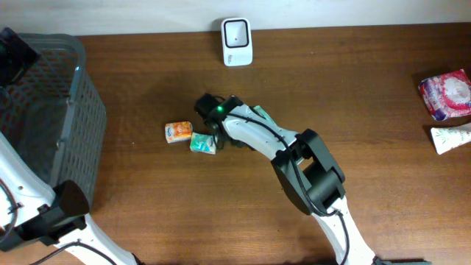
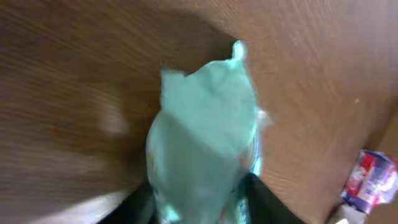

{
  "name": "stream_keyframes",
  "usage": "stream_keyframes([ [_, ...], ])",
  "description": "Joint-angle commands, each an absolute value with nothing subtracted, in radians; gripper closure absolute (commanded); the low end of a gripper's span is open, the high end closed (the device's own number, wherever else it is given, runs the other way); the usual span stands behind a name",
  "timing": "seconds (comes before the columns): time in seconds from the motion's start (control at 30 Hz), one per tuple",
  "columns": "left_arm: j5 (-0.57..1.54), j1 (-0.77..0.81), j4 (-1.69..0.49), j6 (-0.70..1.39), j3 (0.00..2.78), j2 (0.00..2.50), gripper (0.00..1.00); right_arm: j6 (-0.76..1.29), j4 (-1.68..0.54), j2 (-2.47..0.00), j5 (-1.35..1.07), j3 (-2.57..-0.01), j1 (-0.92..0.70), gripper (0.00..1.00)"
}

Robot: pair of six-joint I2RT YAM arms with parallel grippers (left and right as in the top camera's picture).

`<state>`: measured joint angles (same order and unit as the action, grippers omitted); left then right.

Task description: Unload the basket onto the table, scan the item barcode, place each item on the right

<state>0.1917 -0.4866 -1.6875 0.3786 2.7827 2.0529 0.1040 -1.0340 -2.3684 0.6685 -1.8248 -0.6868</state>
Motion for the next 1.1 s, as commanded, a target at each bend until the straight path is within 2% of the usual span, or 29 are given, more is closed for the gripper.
stream_keyframes([
  [0.0,0.195,-0.487,-1.688,0.381,2.793,2.041,0.01,0.112,-1.031,-2.368,0.607,-1.8,-0.654,0.95],
  [0.13,0.195,-0.487,-1.688,0.381,2.793,2.041,0.01,0.112,-1.181,-2.366,0.307,-2.025,-0.572,0.96],
  [0.17,0.195,-0.487,-1.688,0.381,2.793,2.041,0.01,0.111,-1.225,-2.366,0.175,-2.103,-0.537,0.96],
  [0.23,0.195,-0.487,-1.688,0.381,2.793,2.041,0.01,0.033,-1.259,-2.366,-0.236,-2.194,-0.434,0.96],
  [0.27,0.195,-0.487,-1.688,0.381,2.793,2.041,0.01,0.014,-1.26,-2.369,-0.443,-2.184,-0.356,0.96],
  [0.3,0.195,-0.487,-1.688,0.381,2.793,2.041,0.01,0.009,-1.257,-2.37,-0.539,-2.152,-0.3,0.96],
  [0.43,0.195,-0.487,-1.688,0.381,2.793,2.041,0.01,-0.004,-1.151,-2.378,-0.727,-1.948,-0.15,0.96],
  [0.47,0.195,-0.487,-1.688,0.381,2.793,2.041,0.01,-0.003,-1.143,-2.378,-0.727,-1.935,-0.128,0.88],
  [0.5,0.195,-0.487,-1.688,0.381,2.793,2.041,0.01,0.011,-1.147,-2.375,-0.726,-1.938,-0.093,0.71],
  [0.57,0.195,-0.487,-1.688,0.381,2.793,2.041,0.01,0.015,-1.214,-2.374,-0.722,-1.995,-0.034,0.54],
  [0.63,0.195,-0.487,-1.688,0.381,2.793,2.041,0.01,0.006,-1.254,-2.374,-0.722,-2.031,-0.007,0.42],
  [0.67,0.195,-0.487,-1.688,0.381,2.793,2.041,0.01,-0.026,-1.266,-2.374,-0.722,-2.037,0.008,0.28],
  [0.87,0.195,-0.487,-1.688,0.381,2.793,2.041,0.01,-0.075,-1.29,-2.374,-0.739,-2.037,-0.022,0.24],
  [0.93,0.195,-0.487,-1.688,0.381,2.793,2.041,0.01,-0.075,-1.289,-2.374,-0.821,-2.037,-0.029,0.17],
  [1.0,0.195,-0.487,-1.688,0.381,2.793,2.041,0.01,-0.075,-1.287,-2.374,-0.944,-2.037,-0.026,0.16],
  [1.07,0.195,-0.487,-1.688,0.381,2.793,2.041,0.01,-0.075,-1.29,-2.374,-0.968,-2.037,-0.033,0.15],
])
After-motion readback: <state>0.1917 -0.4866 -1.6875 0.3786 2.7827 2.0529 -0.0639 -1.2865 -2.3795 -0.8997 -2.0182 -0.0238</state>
